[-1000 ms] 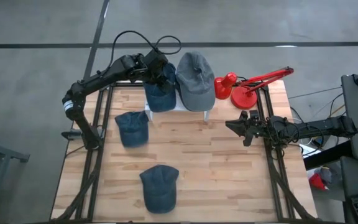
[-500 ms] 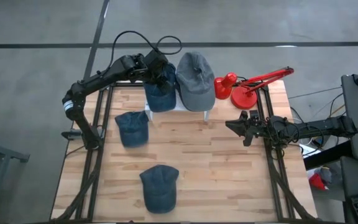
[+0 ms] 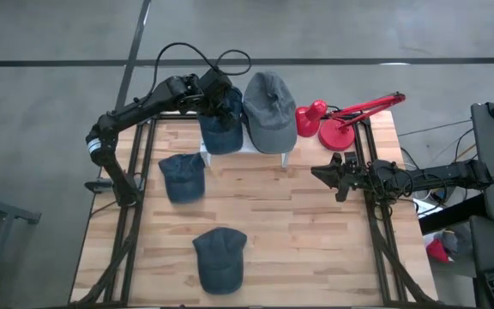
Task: Pick & Place hat
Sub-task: Put the bottom left blue cap beside the gray caps on the shelf, then stack the top blue cap on top of the other blue cap on the shelf
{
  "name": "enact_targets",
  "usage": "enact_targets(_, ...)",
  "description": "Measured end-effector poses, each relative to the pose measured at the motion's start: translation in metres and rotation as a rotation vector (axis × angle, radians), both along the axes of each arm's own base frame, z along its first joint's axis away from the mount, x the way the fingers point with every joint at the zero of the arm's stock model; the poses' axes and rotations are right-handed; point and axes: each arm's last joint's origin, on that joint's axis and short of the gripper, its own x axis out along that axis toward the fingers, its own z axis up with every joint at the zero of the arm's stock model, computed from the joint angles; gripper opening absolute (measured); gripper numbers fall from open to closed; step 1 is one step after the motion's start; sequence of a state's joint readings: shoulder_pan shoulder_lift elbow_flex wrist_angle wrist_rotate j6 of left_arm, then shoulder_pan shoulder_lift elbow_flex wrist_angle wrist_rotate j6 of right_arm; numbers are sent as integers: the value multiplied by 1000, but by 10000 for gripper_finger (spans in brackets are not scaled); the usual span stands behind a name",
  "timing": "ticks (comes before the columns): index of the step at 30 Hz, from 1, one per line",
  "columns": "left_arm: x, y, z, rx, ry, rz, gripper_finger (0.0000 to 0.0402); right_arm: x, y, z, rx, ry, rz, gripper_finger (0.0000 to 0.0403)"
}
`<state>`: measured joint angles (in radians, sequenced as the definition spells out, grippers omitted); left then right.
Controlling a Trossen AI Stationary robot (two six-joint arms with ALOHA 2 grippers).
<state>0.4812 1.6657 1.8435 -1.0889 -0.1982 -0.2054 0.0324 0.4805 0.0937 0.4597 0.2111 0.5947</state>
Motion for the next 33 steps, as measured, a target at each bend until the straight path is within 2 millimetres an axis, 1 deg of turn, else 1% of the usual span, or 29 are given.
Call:
enact_targets(9, 0, 0, 0, 11, 17, -34, 260, 0, 0, 0, 0, 0, 0, 68)
enact_targets(14, -1, -1, 3, 36, 36, -73, 259, 0, 0, 0, 0, 0, 0, 68)
enact_targets(18, -2, -1, 10, 70, 39, -106, 258, 0, 0, 0, 0, -1, 0, 68)
enact_targets(30, -6, -3, 34, 140, -2, -123, 257, 0, 0, 0, 0, 0, 1, 68)
enact_targets(33, -12, -6, 37, 118, 37, -126, 257, 0, 0, 0, 0, -1, 0, 68)
